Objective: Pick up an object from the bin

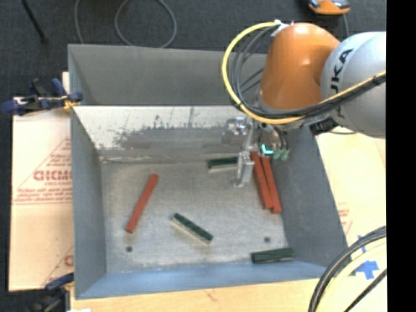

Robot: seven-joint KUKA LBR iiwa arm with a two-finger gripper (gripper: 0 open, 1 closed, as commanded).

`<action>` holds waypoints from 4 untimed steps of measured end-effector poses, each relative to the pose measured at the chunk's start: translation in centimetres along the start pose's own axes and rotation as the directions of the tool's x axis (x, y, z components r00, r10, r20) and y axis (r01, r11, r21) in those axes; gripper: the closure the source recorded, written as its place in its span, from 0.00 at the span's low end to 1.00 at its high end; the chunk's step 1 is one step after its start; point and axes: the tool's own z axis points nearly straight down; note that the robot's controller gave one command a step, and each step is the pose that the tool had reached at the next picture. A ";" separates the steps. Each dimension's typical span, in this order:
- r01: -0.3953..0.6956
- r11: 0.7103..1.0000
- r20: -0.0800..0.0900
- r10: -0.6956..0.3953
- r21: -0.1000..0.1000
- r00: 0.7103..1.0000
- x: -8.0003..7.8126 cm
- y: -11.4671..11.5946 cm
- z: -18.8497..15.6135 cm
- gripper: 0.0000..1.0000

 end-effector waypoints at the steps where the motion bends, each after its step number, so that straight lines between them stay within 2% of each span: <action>1: 0.066 0.998 -0.004 -0.066 0.000 0.998 5.3 6.2 13.5 0.00; 2: -0.006 1.000 -0.002 0.006 -0.001 1.000 11.8 8.6 12.5 0.00; 3: 0.127 0.992 0.007 -0.127 0.002 0.992 11.4 9.5 9.4 0.00; 4: 0.214 0.977 0.007 -0.214 0.006 0.977 4.1 1.3 14.4 0.00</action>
Offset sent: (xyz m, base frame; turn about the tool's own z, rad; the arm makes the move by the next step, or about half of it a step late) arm -0.0506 0.0619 -0.1310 -0.0614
